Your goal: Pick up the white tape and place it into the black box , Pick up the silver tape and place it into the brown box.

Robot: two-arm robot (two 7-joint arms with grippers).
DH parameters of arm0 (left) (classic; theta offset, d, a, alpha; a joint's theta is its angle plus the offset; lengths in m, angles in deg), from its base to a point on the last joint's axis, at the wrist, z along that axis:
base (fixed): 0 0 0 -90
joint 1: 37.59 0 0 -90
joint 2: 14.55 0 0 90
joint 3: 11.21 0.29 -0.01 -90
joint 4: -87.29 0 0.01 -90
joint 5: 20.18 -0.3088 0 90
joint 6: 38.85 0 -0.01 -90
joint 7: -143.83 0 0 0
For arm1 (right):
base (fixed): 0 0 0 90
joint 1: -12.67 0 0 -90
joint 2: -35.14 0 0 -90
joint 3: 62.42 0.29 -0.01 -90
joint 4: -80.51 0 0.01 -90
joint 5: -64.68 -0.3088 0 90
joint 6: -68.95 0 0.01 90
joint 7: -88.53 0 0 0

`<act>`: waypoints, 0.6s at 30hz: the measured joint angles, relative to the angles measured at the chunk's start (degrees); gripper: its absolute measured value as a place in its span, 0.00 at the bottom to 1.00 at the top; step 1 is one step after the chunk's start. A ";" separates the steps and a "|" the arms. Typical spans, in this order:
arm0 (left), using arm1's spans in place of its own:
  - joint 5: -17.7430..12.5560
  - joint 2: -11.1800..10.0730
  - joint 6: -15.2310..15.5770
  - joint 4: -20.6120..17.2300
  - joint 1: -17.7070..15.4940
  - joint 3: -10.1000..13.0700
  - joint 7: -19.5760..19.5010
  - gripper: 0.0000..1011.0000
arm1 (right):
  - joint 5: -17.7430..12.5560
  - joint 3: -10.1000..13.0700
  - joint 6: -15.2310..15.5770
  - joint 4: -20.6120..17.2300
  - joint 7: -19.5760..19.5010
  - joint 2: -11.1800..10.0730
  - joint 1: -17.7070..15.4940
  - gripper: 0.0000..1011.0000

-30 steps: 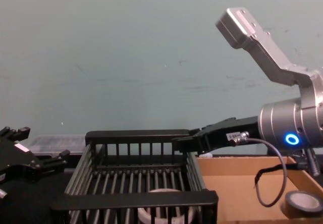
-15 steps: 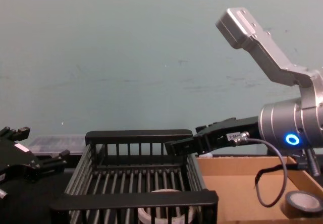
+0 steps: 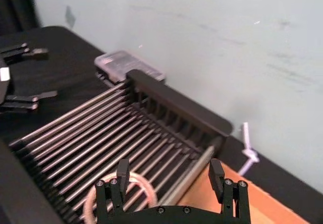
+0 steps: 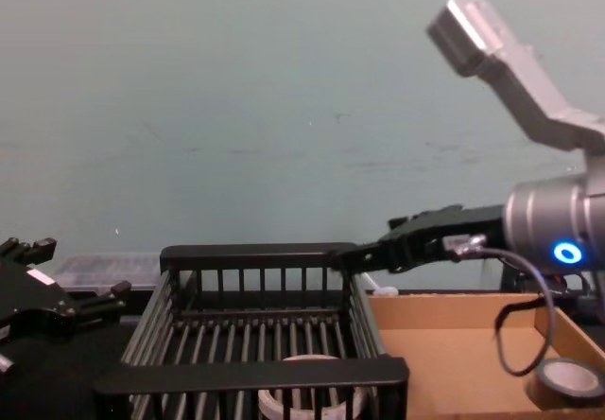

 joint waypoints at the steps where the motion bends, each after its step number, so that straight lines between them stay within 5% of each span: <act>1: 0.00 0.00 0.00 0.00 0.00 0.00 0.00 0.99 | 0.00 0.00 0.00 0.00 0.00 0.00 0.00 0.99; 18: 0.00 0.00 0.00 0.00 0.00 0.00 0.00 0.99 | 4.78 9.76 -14.31 -9.31 -10.74 -3.54 -13.44 0.99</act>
